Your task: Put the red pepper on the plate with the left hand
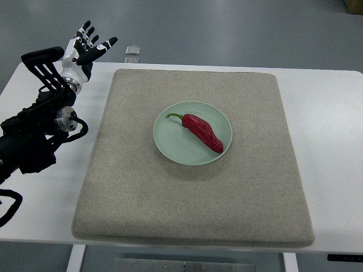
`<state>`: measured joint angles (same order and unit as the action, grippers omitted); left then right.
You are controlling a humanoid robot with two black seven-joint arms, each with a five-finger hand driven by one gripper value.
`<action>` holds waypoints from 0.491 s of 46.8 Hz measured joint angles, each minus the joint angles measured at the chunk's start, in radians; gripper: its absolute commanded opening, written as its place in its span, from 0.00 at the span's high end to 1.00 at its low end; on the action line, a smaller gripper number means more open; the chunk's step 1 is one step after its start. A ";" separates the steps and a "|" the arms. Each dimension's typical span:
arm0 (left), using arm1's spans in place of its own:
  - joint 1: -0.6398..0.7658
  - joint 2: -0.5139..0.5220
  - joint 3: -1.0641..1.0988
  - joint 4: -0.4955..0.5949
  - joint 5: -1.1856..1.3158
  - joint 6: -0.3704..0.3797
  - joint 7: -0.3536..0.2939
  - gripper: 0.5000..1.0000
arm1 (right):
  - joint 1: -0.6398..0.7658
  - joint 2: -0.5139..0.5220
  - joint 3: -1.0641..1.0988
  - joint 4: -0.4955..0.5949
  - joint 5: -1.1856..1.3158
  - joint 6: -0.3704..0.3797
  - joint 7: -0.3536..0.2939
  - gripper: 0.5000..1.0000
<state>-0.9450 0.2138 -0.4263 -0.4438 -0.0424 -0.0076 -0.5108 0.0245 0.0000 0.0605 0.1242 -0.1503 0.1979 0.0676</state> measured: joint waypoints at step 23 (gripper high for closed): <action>0.000 -0.017 -0.045 0.006 -0.001 -0.011 0.001 0.00 | 0.002 0.000 0.003 0.004 0.000 0.001 0.000 0.14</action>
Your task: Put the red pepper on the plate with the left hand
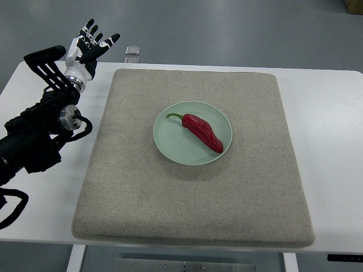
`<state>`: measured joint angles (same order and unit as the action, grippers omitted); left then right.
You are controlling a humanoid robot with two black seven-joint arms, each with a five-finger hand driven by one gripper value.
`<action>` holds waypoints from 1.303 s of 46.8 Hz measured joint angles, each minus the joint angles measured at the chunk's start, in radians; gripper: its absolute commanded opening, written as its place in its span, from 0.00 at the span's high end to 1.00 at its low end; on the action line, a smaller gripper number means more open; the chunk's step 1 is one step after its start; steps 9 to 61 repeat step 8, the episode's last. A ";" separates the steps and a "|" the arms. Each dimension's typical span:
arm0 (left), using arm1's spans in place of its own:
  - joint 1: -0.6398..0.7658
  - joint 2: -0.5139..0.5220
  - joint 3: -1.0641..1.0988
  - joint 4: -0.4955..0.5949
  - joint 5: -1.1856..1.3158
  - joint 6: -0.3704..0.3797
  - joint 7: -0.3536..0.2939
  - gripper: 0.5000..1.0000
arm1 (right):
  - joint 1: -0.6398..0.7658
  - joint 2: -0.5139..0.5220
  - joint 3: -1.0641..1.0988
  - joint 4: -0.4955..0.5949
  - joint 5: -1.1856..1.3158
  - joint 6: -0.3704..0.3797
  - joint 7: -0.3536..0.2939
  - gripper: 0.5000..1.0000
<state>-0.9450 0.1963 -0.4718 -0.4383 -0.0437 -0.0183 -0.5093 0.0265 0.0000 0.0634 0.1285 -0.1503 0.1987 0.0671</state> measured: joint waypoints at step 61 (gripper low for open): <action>0.000 0.000 0.000 0.001 0.000 0.000 0.000 0.00 | 0.000 0.000 0.001 -0.002 0.000 0.000 -0.001 0.14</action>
